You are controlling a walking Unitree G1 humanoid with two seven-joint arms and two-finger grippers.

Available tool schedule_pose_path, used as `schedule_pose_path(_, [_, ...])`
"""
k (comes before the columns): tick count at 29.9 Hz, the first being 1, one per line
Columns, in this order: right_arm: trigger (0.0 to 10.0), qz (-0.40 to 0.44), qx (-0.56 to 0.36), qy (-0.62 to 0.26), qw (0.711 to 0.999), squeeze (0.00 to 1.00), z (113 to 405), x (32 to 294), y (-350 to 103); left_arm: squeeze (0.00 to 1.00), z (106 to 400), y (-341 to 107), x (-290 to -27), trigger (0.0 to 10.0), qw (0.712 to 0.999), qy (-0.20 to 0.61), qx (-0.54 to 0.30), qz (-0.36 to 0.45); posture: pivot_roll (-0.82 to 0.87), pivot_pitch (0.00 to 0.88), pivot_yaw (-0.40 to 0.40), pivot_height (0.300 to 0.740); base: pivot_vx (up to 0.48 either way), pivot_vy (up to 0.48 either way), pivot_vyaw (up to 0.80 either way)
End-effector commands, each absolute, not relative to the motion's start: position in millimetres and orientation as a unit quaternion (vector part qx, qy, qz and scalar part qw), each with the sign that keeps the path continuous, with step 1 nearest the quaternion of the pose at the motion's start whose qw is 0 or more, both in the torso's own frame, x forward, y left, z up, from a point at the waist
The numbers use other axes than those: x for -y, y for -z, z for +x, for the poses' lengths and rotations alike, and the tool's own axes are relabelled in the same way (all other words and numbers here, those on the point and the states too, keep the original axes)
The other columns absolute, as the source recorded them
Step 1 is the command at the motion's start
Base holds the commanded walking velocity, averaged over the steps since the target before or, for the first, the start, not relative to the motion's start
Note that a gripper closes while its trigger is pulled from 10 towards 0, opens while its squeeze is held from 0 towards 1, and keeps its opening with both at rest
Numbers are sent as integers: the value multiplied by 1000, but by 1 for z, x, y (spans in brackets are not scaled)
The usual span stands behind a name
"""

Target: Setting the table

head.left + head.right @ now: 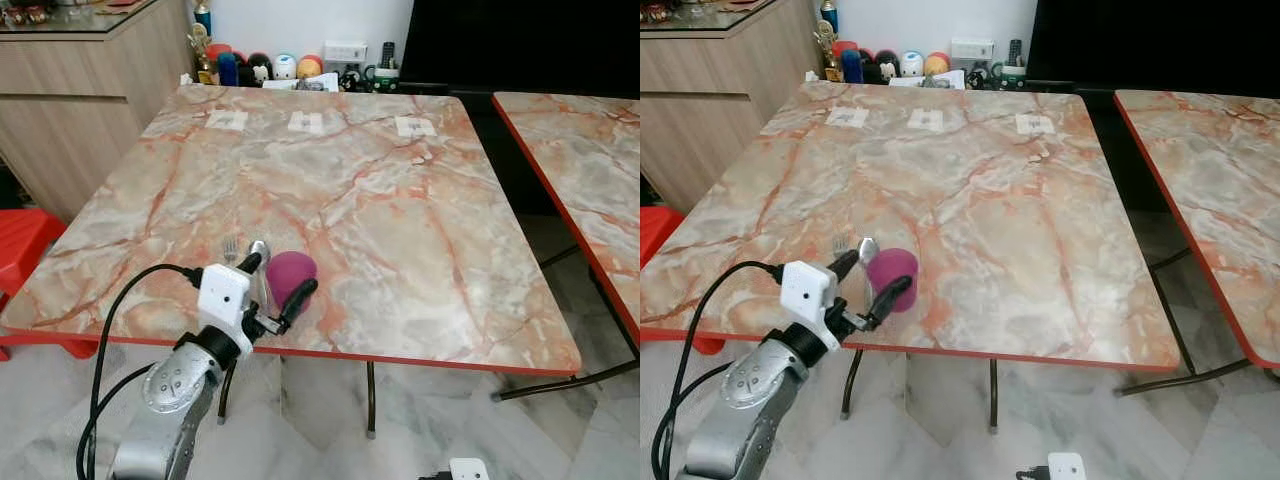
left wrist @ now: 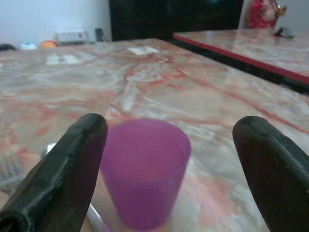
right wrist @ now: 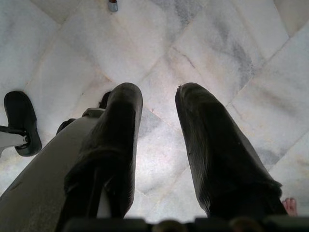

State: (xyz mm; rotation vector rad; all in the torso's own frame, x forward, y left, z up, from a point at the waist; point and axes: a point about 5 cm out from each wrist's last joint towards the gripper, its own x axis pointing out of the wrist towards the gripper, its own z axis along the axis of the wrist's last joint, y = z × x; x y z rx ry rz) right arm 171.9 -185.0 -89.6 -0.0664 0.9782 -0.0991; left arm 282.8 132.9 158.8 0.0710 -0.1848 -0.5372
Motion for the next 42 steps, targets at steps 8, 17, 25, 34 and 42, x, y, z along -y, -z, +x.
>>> schedule_pose_path(8, [10000, -29, -473, 58, 879, 0, 168, 186, 91, 1000, 288, -139, -139, 10000, 965, 248, 58, 61, 65, 125, -18, 740, 0, 0, 0])
schedule_pose_path(17, [10000, -28, -472, 60, 879, 0, 168, 185, 91, 0, 297, -131, -138, 10000, 969, 234, 55, 51, 57, 127, -17, 740, 0, 0, 0])
schedule_pose_path(25, [10000, -28, -472, 61, 879, 0, 168, 185, 91, 0, 301, -124, -139, 10000, 971, 228, 45, 53, 52, 125, -16, 740, 0, 0, 0])
schedule_pose_path(34, [10000, -27, -472, 61, 879, 0, 168, 185, 91, 0, 307, -119, -138, 10000, 974, 217, 46, 52, 46, 124, -15, 740, 0, 0, 0])
schedule_pose_path(42, [10000, -27, -472, 64, 879, 0, 168, 185, 91, 0, 316, -111, -140, 10000, 978, 198, 43, 48, 32, 127, -13, 740, 0, 0, 0])
